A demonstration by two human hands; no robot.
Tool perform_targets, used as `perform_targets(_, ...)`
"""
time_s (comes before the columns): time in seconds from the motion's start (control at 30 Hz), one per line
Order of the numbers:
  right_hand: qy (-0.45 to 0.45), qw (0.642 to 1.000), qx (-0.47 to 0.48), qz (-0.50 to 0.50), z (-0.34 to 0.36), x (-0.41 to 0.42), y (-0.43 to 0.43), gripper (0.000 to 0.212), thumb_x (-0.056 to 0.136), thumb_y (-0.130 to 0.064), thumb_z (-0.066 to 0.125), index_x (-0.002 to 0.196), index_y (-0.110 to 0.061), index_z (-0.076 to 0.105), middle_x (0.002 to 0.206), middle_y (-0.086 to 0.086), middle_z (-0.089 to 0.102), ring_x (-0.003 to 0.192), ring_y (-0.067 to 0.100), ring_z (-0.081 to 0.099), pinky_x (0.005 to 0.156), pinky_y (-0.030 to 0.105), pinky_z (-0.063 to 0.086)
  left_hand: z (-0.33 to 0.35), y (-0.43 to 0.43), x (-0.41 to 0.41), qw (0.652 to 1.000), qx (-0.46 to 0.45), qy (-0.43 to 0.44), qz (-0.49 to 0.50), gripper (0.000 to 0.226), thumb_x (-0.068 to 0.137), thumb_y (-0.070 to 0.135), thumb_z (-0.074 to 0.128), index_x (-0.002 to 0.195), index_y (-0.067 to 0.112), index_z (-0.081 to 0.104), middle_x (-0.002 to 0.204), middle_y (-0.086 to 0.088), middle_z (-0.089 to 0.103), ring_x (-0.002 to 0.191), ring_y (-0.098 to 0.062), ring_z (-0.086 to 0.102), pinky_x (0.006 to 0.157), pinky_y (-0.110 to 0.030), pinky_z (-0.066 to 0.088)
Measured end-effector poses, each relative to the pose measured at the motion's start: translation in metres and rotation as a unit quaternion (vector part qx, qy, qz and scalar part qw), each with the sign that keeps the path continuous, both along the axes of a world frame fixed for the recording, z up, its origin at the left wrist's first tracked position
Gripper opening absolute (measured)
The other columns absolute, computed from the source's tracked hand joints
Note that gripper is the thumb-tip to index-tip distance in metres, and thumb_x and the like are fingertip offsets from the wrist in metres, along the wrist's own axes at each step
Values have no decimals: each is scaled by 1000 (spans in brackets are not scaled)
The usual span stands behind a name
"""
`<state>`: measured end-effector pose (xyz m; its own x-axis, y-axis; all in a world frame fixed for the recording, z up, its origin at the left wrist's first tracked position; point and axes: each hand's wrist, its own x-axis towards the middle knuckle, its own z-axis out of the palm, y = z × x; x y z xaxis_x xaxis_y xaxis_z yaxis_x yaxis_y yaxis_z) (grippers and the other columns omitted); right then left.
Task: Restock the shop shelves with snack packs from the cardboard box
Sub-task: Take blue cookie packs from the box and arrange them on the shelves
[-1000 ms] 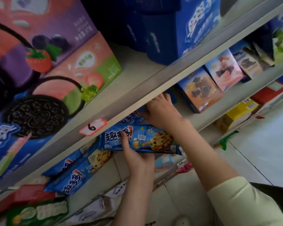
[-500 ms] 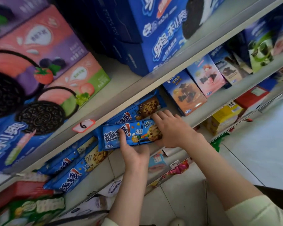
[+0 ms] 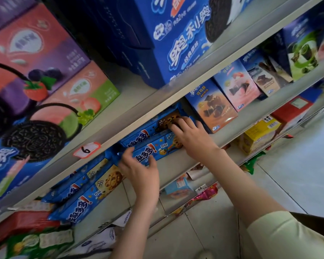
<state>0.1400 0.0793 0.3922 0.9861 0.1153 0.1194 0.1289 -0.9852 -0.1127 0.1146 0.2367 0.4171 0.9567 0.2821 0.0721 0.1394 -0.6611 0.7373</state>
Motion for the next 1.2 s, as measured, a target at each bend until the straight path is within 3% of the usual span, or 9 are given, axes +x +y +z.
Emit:
perform_targets(0.07,-34,999,13,-16,-9,3,0,92,44,-8,83,123,-17,36,124,13,58,120,31,48,78,46,52,2,-1,13,993,103,-41,-37,45,89,12,62,131,16,46,139,-16,34,125,-29,39,95,-39,45)
perform_targets(0.2,-74,996,47,-25,-15,5,2,83,50,-2,79,122,-19,42,135,19,51,128,39,44,86,53,49,22,-11,49,960,259,-41,-96,30,99,23,44,126,17,56,140,-8,47,131,-30,35,104,-44,26)
perform_targets(0.3,-69,993,80,-43,-15,5,7,80,56,1,77,129,-19,52,142,21,45,133,43,39,94,57,43,37,-16,75,940,308,21,-143,35,101,33,40,126,15,55,131,-5,57,122,-23,46,75,-19,18)
perform_targets(0.4,-51,992,108,-35,-15,4,13,84,75,3,60,149,-20,28,158,15,15,146,36,1,114,51,9,43,-19,99,920,316,93,-213,42,97,38,47,132,16,53,134,-5,56,125,-23,47,75,-22,20)
perform_targets(0.47,-39,990,132,-31,-19,4,14,85,80,-3,56,152,-21,14,160,11,4,142,27,-20,113,46,-7,42,-20,104,897,334,144,-253,41,97,33,49,134,16,50,137,-6,53,126,-24,47,81,-22,24)
perform_targets(0.57,-54,983,169,-38,-27,5,17,83,78,-17,64,150,-20,24,159,11,13,142,25,-15,115,49,4,40,-16,106,875,368,149,-276,43,97,27,50,138,14,43,139,-8,49,127,-25,46,98,-32,36)
perform_targets(0.73,-93,981,163,-45,-35,6,20,81,68,-30,79,139,-15,43,150,14,35,144,37,16,108,57,33,34,-8,112,857,406,143,-283,38,96,30,53,127,9,50,130,-12,54,120,-29,51,93,-36,41)
perform_targets(0.97,-114,983,139,-48,-37,5,20,84,65,-31,82,137,-14,41,146,16,41,142,39,23,104,55,36,31,3,111,882,338,168,-283,29,96,27,53,117,9,51,119,-12,57,110,-30,57,88,-38,49)
perform_targets(1.2,-152,978,121,-72,-43,5,21,99,63,-32,83,142,-8,28,147,17,40,140,34,20,100,56,41,34,15,116,897,343,146,-239,55,97,31,49,144,8,32,147,-16,39,134,-34,38,107,-46,37)
